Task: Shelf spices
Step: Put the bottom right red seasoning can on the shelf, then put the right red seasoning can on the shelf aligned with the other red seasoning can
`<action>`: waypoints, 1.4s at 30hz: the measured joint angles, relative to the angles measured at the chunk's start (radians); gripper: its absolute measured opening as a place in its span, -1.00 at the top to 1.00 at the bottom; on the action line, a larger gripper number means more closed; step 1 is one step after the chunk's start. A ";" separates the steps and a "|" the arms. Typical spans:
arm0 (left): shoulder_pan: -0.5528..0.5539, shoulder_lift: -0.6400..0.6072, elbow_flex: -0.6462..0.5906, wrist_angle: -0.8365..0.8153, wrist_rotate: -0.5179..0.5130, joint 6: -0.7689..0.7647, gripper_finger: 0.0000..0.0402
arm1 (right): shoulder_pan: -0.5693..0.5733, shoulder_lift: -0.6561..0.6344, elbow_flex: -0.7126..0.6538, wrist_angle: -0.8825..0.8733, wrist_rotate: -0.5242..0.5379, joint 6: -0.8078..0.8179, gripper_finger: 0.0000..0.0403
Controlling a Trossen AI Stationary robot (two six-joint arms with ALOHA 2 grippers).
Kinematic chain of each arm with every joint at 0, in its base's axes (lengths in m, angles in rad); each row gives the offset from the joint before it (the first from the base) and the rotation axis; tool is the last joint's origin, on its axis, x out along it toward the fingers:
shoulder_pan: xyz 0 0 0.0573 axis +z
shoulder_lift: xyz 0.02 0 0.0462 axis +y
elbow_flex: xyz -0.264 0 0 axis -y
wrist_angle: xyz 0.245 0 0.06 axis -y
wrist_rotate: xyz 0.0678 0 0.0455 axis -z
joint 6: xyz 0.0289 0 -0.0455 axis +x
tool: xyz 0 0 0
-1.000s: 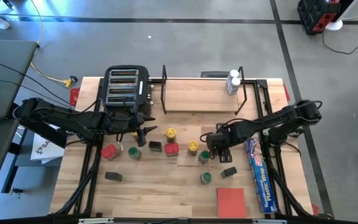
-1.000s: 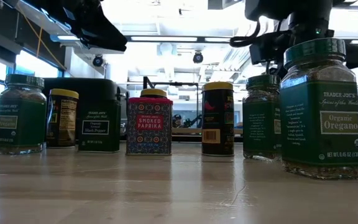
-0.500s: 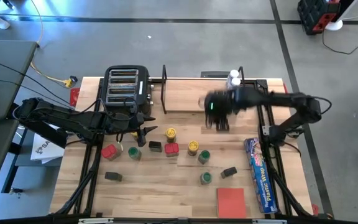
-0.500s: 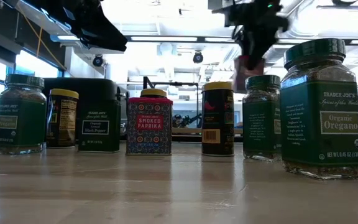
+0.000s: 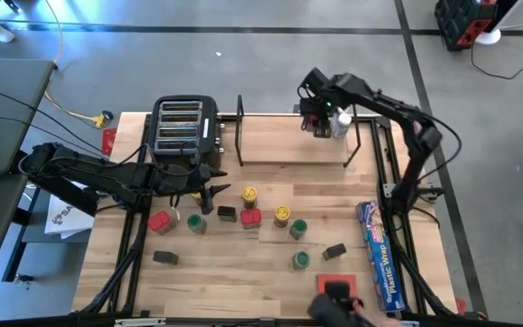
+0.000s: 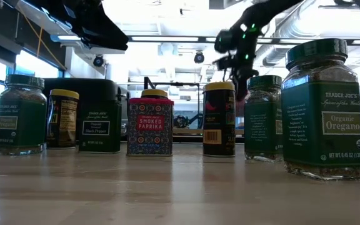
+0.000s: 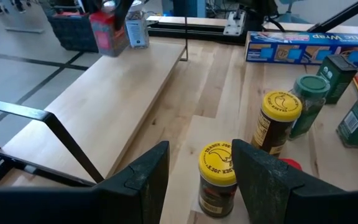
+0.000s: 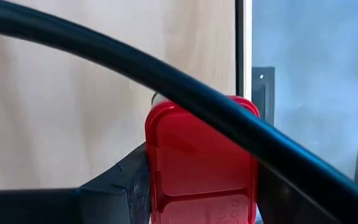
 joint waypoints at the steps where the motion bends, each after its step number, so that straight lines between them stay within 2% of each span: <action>1: 0.000 0.000 0.000 0.000 0.000 -0.002 0.16 | -0.012 0.021 0.008 0.000 -0.003 -0.009 0.00; 6: 0.000 0.000 0.000 0.005 0.000 -0.010 0.16 | -0.058 0.072 0.018 -0.006 -0.046 -0.033 0.00; 14: 0.000 0.000 0.000 0.005 0.001 -0.010 0.16 | -0.098 0.076 0.018 -0.011 -0.040 -0.026 -0.01; 20: 0.000 0.000 0.000 0.005 0.015 -0.016 0.16 | -0.101 0.076 0.018 -0.001 0.005 0.001 -0.37; 30: 0.000 0.000 0.000 0.005 0.027 -0.019 0.16 | -0.089 0.044 0.018 -0.004 0.008 0.004 -0.43; 37: 0.000 0.000 0.000 0.005 0.027 -0.025 0.16 | 0.006 -0.118 0.018 0.003 0.027 0.052 -0.44; 42: 0.000 0.000 0.000 0.001 0.027 -0.032 0.16 | 0.195 -0.222 0.017 0.025 -0.193 0.198 -0.44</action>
